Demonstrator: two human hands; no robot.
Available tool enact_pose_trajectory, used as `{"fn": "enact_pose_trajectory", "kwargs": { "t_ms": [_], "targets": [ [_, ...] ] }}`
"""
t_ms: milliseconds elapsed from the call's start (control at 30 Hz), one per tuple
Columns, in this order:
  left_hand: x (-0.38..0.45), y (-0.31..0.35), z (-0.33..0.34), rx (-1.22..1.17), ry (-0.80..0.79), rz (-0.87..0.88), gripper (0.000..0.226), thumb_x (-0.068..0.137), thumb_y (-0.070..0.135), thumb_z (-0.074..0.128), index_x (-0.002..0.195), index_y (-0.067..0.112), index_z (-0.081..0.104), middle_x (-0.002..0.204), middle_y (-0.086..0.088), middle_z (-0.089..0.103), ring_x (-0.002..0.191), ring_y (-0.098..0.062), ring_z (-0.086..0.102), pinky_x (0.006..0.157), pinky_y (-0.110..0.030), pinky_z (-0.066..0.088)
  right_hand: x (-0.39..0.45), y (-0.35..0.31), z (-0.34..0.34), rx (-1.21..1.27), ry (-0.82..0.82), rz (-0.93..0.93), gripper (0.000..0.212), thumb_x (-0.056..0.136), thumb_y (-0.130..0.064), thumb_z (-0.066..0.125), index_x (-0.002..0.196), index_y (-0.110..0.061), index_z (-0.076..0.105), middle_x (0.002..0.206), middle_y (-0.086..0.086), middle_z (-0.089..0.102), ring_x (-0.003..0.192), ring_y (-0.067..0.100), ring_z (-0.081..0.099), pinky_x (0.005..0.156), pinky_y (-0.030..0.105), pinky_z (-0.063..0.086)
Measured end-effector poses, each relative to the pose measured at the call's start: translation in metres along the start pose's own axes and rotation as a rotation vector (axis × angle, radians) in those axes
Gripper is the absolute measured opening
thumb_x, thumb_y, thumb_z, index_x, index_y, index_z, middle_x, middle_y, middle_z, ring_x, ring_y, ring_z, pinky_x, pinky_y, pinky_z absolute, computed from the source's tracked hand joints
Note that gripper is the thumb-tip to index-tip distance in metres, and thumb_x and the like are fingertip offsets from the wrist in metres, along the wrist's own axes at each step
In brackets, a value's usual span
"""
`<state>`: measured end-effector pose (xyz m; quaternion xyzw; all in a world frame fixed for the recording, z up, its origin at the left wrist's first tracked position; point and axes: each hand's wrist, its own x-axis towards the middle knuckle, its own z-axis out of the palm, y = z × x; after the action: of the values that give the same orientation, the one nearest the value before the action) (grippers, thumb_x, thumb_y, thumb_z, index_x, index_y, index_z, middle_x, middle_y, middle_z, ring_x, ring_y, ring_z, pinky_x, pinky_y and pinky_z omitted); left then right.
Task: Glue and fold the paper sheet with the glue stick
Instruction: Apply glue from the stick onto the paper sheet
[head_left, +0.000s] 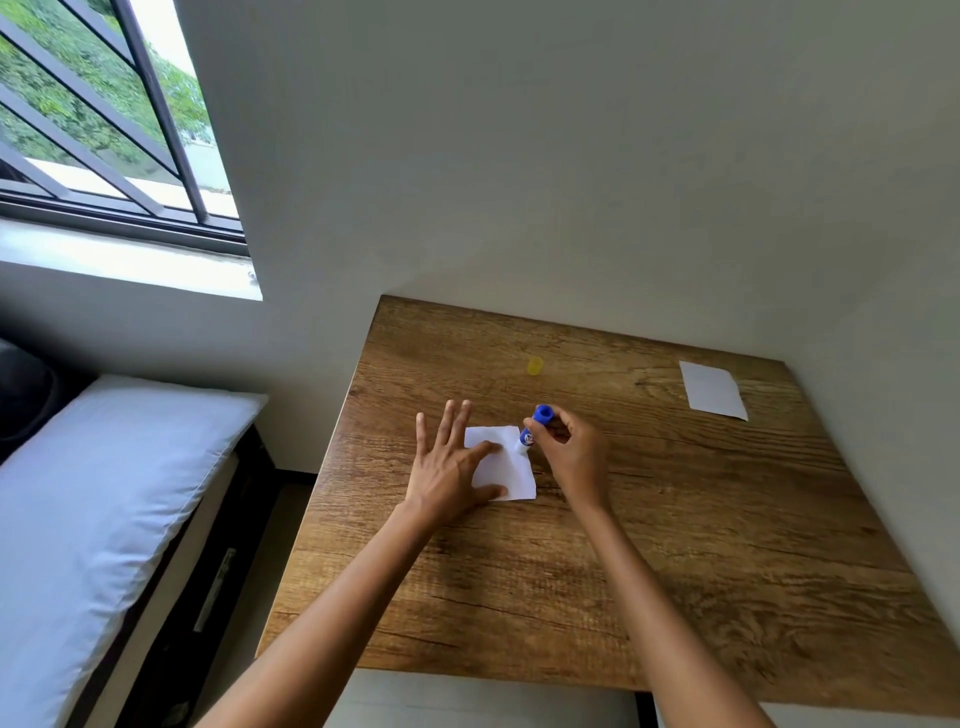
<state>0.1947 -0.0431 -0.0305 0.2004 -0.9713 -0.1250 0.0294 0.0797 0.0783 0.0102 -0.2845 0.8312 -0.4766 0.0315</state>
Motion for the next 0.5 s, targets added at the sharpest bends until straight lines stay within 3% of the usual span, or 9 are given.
{"fn": "enact_pose_trajectory", "kwargs": {
  "t_ms": [267,500],
  "targets": [
    [-0.004,0.002,-0.004,-0.046,-0.026,-0.025,0.062,0.080,0.059,0.055,0.135,0.036,0.039,0.158,-0.012,-0.007,0.144,-0.029,-0.017,0.110,-0.057,-0.016,-0.037,0.000,-0.009,0.022,0.029,0.017,0.025,0.079,-0.023,0.073,0.101,-0.014,0.070,0.072,-0.024,0.061,0.069,-0.019,0.060,0.061,0.004,0.048],
    [-0.006,0.001,-0.001,-0.117,-0.048,-0.039,0.062,0.080,0.059,0.055,0.136,0.038,0.036,0.158,-0.011,-0.007,0.144,-0.029,-0.017,0.110,-0.057,-0.016,-0.051,0.002,-0.018,0.066,0.110,0.092,0.026,0.077,-0.024,0.074,0.101,-0.014,0.070,0.072,-0.020,0.064,0.069,-0.019,0.059,0.061,-0.001,0.042]
  ]
}}
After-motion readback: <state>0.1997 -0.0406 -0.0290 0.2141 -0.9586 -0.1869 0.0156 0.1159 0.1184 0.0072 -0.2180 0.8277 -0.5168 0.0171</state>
